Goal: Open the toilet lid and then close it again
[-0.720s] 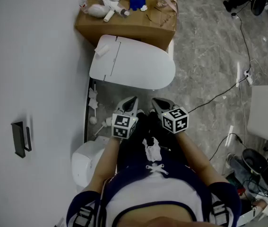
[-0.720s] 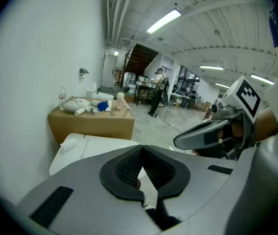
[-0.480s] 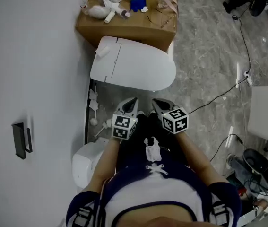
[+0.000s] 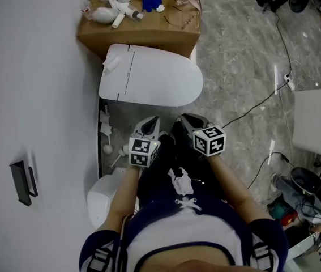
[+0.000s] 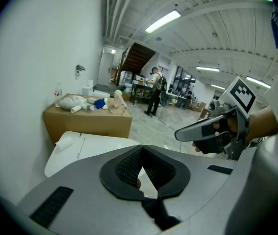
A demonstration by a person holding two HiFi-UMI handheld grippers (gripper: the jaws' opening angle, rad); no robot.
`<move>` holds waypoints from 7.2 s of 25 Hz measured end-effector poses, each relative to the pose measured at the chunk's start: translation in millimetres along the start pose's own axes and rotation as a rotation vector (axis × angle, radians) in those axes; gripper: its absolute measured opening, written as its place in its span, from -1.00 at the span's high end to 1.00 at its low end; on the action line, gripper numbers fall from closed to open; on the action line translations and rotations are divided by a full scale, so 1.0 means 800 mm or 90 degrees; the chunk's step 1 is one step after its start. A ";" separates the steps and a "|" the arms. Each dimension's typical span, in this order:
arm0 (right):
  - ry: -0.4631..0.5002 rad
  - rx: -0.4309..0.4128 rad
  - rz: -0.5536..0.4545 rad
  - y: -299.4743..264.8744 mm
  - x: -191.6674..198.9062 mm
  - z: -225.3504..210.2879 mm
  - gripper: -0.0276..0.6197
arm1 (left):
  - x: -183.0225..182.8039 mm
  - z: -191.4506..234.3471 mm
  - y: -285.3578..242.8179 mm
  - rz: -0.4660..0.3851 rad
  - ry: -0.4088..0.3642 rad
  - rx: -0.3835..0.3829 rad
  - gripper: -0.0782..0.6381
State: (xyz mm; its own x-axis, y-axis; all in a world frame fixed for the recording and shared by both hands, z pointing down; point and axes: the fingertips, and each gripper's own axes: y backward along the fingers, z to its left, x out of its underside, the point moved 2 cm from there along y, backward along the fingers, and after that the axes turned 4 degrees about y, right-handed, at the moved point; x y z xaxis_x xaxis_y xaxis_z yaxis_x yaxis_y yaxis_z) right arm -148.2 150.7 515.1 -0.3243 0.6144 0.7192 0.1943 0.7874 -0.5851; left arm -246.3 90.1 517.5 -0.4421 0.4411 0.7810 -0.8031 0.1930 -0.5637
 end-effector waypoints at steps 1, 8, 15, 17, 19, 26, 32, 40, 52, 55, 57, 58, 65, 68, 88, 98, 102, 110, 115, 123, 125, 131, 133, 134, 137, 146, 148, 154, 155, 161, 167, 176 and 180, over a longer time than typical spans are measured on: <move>-0.004 0.002 0.002 0.002 0.001 -0.003 0.89 | 0.001 0.000 -0.004 0.002 0.005 0.002 0.76; -0.034 0.009 0.018 0.000 0.004 -0.042 0.89 | -0.005 -0.009 -0.040 0.024 0.011 0.015 0.76; -0.055 0.006 0.040 -0.020 -0.018 -0.108 0.89 | -0.035 -0.017 -0.093 0.050 0.018 0.009 0.76; -0.063 -0.001 0.049 -0.026 -0.027 -0.131 0.89 | -0.043 -0.020 -0.114 0.063 0.015 0.005 0.76; -0.066 -0.013 0.061 -0.032 -0.035 -0.153 0.89 | -0.051 -0.024 -0.137 0.074 0.016 -0.002 0.76; -0.088 -0.051 0.110 -0.062 -0.038 -0.222 0.89 | -0.069 -0.023 -0.208 0.097 0.042 -0.032 0.76; -0.118 -0.046 0.135 -0.090 -0.025 -0.270 0.89 | -0.068 -0.025 -0.259 0.123 0.042 -0.015 0.76; -0.172 -0.008 0.151 -0.128 0.007 -0.317 0.87 | -0.033 -0.035 -0.327 0.185 0.037 0.050 0.76; -0.262 0.051 0.178 -0.182 0.093 -0.389 0.63 | 0.020 -0.025 -0.390 0.254 -0.023 0.097 0.76; -0.277 0.058 0.189 -0.193 0.118 -0.398 0.60 | 0.033 -0.025 -0.397 0.267 -0.032 0.107 0.76; -0.286 0.067 0.190 -0.201 0.132 -0.406 0.57 | 0.040 -0.024 -0.401 0.275 -0.038 0.116 0.76; -0.290 0.072 0.190 -0.204 0.138 -0.412 0.56 | 0.044 -0.023 -0.404 0.279 -0.041 0.120 0.76; -0.309 0.104 0.206 -0.231 0.184 -0.438 0.49 | 0.071 -0.014 -0.420 0.304 -0.055 0.123 0.76; -0.339 0.103 0.213 -0.241 0.202 -0.445 0.48 | 0.081 -0.010 -0.425 0.316 -0.055 0.122 0.76; -0.520 0.066 0.190 -0.267 0.246 -0.470 0.50 | 0.120 -0.002 -0.448 0.377 -0.066 0.129 0.76; -0.505 0.089 0.225 -0.250 0.224 -0.459 0.56 | 0.104 -0.013 -0.442 0.376 -0.075 0.140 0.76; -0.493 0.080 0.224 -0.237 0.211 -0.451 0.59 | 0.092 -0.011 -0.434 0.372 -0.072 0.138 0.76; -0.482 0.069 0.200 -0.204 0.167 -0.429 0.66 | 0.057 -0.005 -0.410 0.355 -0.054 0.119 0.76; -0.459 0.057 0.191 -0.181 0.137 -0.409 0.69 | 0.036 -0.017 -0.391 0.331 -0.041 0.118 0.76; -0.454 0.027 0.154 -0.156 0.091 -0.375 0.74 | 0.013 -0.028 -0.371 0.316 -0.056 0.119 0.76; -0.456 0.015 0.141 -0.151 0.081 -0.366 0.75 | 0.009 -0.030 -0.365 0.316 -0.062 0.115 0.76; -0.442 -0.014 0.120 -0.136 0.049 -0.345 0.77 | -0.011 -0.039 -0.349 0.301 -0.071 0.115 0.76; -0.438 -0.028 0.112 -0.130 0.036 -0.334 0.78 | -0.018 -0.040 -0.341 0.296 -0.074 0.112 0.76; -0.435 -0.035 0.108 -0.128 0.028 -0.329 0.78 | -0.023 -0.039 -0.337 0.292 -0.075 0.110 0.76; -0.427 -0.051 0.100 -0.122 0.010 -0.313 0.78 | -0.042 -0.037 -0.324 0.275 -0.074 0.106 0.76; -0.396 -0.078 0.107 -0.114 -0.032 -0.280 0.79 | -0.096 -0.003 -0.278 0.214 -0.050 0.090 0.76; -0.395 -0.078 0.110 -0.113 -0.038 -0.274 0.80 | -0.104 0.005 -0.266 0.193 -0.020 0.089 0.76; -0.381 -0.087 0.117 -0.111 -0.059 -0.251 0.81 | -0.112 0.023 -0.232 0.159 0.007 0.060 0.76; -0.378 -0.092 0.117 -0.111 -0.064 -0.249 0.81 | -0.113 0.024 -0.228 0.151 0.009 0.055 0.76; -0.386 -0.110 0.110 -0.112 -0.087 -0.231 0.82 | -0.125 0.034 -0.204 0.113 0.022 0.030 0.71; -0.378 -0.140 0.106 -0.115 -0.109 -0.209 0.83 | -0.119 0.019 -0.194 0.135 0.007 0.071 0.40; -0.357 -0.194 0.104 -0.118 -0.143 -0.174 0.83 | -0.120 0.015 -0.188 0.125 -0.026 0.043 0.29; -0.337 -0.219 0.105 -0.124 -0.162 -0.155 0.85 | -0.118 0.013 -0.181 0.144 -0.086 -0.001 0.19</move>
State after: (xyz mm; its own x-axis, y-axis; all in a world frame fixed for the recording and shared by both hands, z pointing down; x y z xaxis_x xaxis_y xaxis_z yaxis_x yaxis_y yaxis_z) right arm -10.7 -1.2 526.3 -0.6602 0.6898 0.2971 0.5371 0.7102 -0.4552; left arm -92.5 11.2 528.6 -0.6596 0.3520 0.6641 -0.6775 0.1042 -0.7281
